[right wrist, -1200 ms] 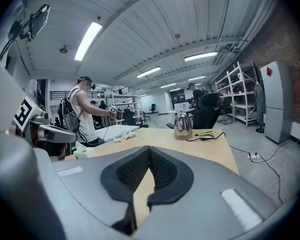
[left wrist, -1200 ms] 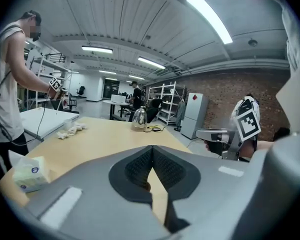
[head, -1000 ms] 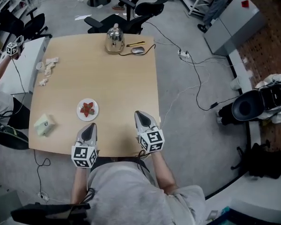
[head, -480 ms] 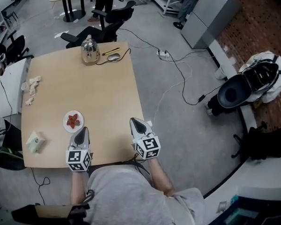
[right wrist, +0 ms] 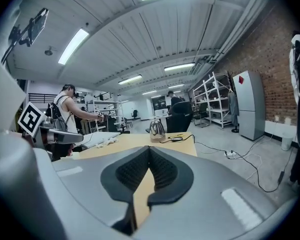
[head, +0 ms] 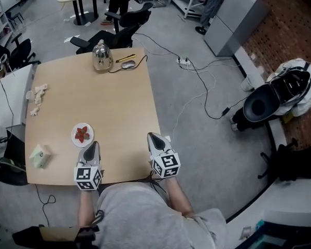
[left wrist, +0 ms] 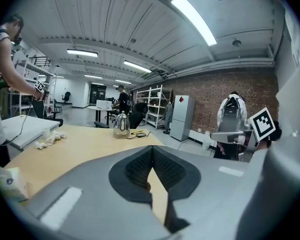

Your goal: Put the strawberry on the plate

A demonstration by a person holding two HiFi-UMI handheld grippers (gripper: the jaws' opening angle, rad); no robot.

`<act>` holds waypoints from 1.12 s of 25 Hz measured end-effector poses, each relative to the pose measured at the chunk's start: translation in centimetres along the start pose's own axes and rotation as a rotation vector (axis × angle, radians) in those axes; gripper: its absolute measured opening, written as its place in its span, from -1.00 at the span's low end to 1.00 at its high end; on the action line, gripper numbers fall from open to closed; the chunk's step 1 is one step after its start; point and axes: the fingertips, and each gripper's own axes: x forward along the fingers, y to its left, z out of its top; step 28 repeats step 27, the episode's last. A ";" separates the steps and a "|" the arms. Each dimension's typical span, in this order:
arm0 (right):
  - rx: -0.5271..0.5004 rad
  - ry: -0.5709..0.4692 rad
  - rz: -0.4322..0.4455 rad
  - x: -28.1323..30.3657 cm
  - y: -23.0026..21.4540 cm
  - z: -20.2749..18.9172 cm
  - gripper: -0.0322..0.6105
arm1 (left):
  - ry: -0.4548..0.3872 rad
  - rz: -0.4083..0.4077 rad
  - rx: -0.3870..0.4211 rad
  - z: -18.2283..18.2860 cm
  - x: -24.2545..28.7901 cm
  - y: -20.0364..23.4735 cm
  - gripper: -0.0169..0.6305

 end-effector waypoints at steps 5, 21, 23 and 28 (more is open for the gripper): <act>-0.016 -0.003 0.017 0.4 0.5 0.2 -0.88 | 0.000 0.013 -0.003 -0.1 -0.2 0.4 -0.89; 0.000 0.008 0.036 1.0 -0.2 0.2 -0.88 | 0.006 0.023 -0.013 0.0 0.5 0.1 -0.89; 0.001 0.008 0.037 1.1 -0.3 0.2 -0.88 | 0.007 0.024 -0.014 0.0 0.6 0.2 -0.89; 0.005 0.011 0.037 1.2 -0.4 0.0 -0.88 | 0.009 0.028 -0.017 0.0 0.6 0.3 -0.89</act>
